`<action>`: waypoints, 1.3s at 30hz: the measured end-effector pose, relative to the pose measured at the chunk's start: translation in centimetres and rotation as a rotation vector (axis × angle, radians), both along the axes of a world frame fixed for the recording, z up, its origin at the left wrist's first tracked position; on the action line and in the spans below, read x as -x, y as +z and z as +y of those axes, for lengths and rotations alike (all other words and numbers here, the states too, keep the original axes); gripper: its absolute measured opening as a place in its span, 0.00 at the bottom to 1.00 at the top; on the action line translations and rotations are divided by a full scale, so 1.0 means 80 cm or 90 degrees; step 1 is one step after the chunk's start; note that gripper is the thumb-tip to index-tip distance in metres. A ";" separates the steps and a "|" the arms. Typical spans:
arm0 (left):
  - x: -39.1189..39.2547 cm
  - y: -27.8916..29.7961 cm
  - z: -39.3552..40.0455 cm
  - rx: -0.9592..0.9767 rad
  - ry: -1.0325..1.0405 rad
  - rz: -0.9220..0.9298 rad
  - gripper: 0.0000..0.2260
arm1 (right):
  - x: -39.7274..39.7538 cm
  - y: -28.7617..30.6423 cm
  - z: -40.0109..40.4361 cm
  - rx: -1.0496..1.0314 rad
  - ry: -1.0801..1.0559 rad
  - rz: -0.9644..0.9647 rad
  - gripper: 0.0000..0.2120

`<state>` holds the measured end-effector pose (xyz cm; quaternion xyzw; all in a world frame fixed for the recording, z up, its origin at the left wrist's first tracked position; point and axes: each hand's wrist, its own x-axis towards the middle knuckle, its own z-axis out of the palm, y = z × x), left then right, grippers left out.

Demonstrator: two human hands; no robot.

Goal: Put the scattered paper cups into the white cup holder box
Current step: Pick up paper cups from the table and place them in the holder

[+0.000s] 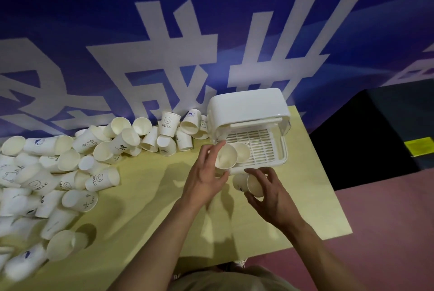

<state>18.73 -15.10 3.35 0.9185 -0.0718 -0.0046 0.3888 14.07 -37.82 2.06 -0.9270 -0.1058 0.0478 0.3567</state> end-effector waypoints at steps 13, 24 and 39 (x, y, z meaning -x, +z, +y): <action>-0.048 -0.010 -0.113 -0.066 0.044 0.032 0.34 | -0.019 0.013 -0.128 -0.059 -0.045 -0.009 0.25; -0.065 -0.037 -0.122 -0.110 0.085 0.060 0.35 | -0.029 -0.001 -0.161 -0.052 -0.043 0.006 0.25; -0.043 -0.078 -0.122 -0.113 0.114 0.159 0.37 | -0.090 0.024 -0.142 -0.084 0.031 -0.028 0.26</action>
